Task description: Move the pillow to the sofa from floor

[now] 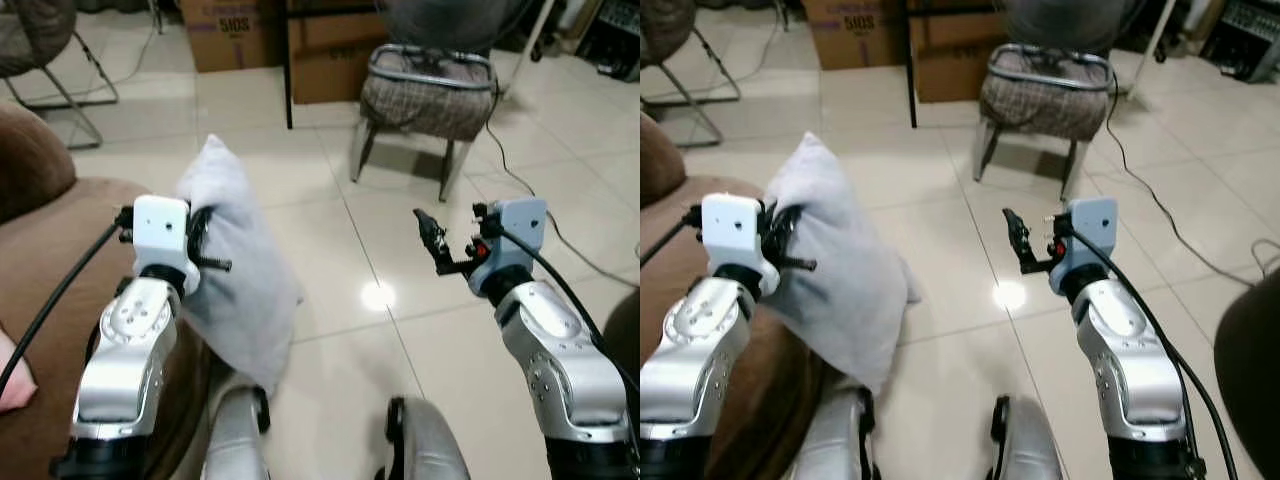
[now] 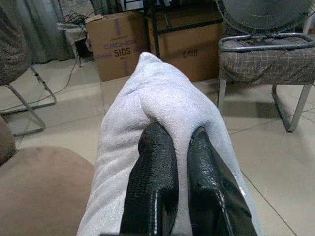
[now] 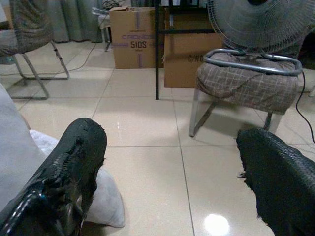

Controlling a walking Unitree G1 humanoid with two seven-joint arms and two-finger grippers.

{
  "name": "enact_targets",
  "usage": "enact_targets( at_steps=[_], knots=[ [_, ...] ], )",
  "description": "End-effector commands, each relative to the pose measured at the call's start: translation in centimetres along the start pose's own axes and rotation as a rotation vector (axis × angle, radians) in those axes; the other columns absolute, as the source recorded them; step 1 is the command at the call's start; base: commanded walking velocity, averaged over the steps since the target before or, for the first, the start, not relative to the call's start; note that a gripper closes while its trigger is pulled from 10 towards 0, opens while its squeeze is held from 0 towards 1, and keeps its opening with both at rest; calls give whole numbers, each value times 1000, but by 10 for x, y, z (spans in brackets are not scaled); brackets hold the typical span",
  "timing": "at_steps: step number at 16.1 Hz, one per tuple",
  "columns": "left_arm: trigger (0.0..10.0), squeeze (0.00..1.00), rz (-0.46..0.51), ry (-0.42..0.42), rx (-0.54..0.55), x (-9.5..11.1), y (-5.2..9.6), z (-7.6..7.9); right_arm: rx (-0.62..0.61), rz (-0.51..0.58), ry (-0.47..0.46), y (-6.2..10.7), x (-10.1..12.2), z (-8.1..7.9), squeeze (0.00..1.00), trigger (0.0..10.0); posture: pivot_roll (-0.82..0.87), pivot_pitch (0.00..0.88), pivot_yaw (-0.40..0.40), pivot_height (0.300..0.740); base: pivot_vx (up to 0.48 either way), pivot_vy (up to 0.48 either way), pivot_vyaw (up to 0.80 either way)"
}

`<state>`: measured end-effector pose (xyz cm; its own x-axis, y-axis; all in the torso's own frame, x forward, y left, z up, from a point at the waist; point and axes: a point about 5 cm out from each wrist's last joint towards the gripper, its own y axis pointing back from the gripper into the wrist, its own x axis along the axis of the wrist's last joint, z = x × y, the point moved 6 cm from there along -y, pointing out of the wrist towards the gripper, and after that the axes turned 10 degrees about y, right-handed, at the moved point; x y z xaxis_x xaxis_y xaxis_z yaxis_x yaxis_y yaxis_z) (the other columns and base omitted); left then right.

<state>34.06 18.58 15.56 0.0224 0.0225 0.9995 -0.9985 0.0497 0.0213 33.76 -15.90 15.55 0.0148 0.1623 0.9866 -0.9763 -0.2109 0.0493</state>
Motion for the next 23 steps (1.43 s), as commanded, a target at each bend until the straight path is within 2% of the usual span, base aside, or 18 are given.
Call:
enact_targets(
  at_steps=[1,5,8,10,12,14,17,23],
  knots=[
    [10000,0,57,-15,-13,13,3,5,-13,-14,1,2,-3,2,0,10000,20,0,-2,671,0,0,0],
    [10000,0,77,15,-26,14,6,13,-13,-8,-7,2,-2,-2,0,10000,25,0,-1,706,0,0,0],
    [10000,0,59,-1,-26,5,12,14,-12,2,-8,5,-1,-6,0,10000,26,0,1,736,0,0,0],
    [10000,0,61,2,-21,5,11,14,7,-10,11,5,-6,-14,0,10000,30,0,-2,740,0,0,0],
    [10000,0,69,8,-12,7,9,15,49,-37,55,4,-15,-28,0,10000,35,0,-3,740,0,0,0],
    [10000,0,66,-3,-10,5,9,15,131,-35,83,5,-15,-42,0,10000,39,0,-1,740,0,0,0],
    [10000,0,76,-13,-9,7,8,15,132,-18,72,4,-12,-42,0,10000,38,0,0,740,0,0,688],
    [10000,0,82,-8,-6,8,7,19,123,-8,83,0,-10,-38,0,10000,41,0,-4,740,0,-314,800]
  ],
)
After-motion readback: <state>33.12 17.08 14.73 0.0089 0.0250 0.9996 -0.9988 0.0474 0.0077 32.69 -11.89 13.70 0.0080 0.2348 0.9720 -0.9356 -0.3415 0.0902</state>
